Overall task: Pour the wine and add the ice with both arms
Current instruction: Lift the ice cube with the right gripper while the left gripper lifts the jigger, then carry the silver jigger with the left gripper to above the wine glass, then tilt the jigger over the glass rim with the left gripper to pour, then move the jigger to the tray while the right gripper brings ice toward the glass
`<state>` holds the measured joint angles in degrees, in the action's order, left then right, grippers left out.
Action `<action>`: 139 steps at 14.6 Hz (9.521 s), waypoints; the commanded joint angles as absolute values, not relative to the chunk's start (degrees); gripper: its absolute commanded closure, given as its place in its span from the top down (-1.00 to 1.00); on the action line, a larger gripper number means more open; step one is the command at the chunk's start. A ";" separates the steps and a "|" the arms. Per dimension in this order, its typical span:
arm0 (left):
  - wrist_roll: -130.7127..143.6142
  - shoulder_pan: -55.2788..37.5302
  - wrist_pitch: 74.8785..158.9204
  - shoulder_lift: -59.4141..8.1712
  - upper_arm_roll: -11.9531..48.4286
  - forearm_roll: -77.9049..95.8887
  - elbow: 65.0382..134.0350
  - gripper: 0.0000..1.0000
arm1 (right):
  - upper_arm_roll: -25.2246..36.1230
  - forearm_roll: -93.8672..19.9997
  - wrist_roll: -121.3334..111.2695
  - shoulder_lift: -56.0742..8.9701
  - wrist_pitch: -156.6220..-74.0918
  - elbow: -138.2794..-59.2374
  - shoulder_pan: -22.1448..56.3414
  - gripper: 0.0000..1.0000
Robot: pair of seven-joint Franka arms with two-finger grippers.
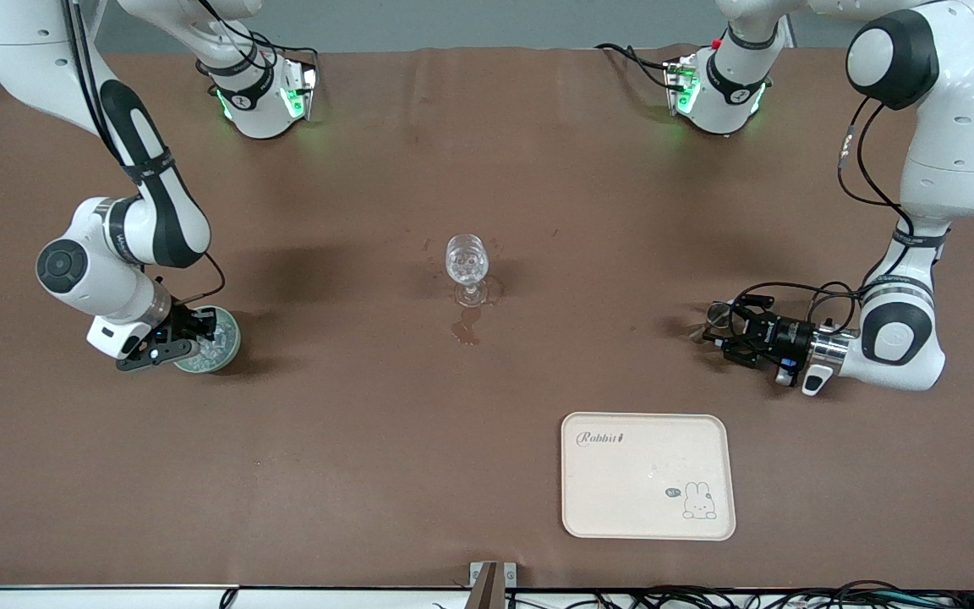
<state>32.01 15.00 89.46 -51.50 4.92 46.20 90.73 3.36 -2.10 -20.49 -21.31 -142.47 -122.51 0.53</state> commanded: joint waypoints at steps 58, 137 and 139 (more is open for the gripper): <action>89.73 0.71 125.59 -25.22 38.14 42.29 104.59 -0.98 | 3.96 0.18 -0.09 1.05 -85.25 -87.89 -2.99 -0.99; 76.82 18.18 121.71 -48.58 37.53 28.64 79.46 -1.00 | 3.16 -0.70 39.45 -5.52 -90.95 -86.92 34.26 -1.00; 75.33 19.51 125.93 -52.80 37.62 31.71 78.32 -1.00 | 3.16 -0.70 42.09 -8.60 -93.41 -87.18 38.04 -1.00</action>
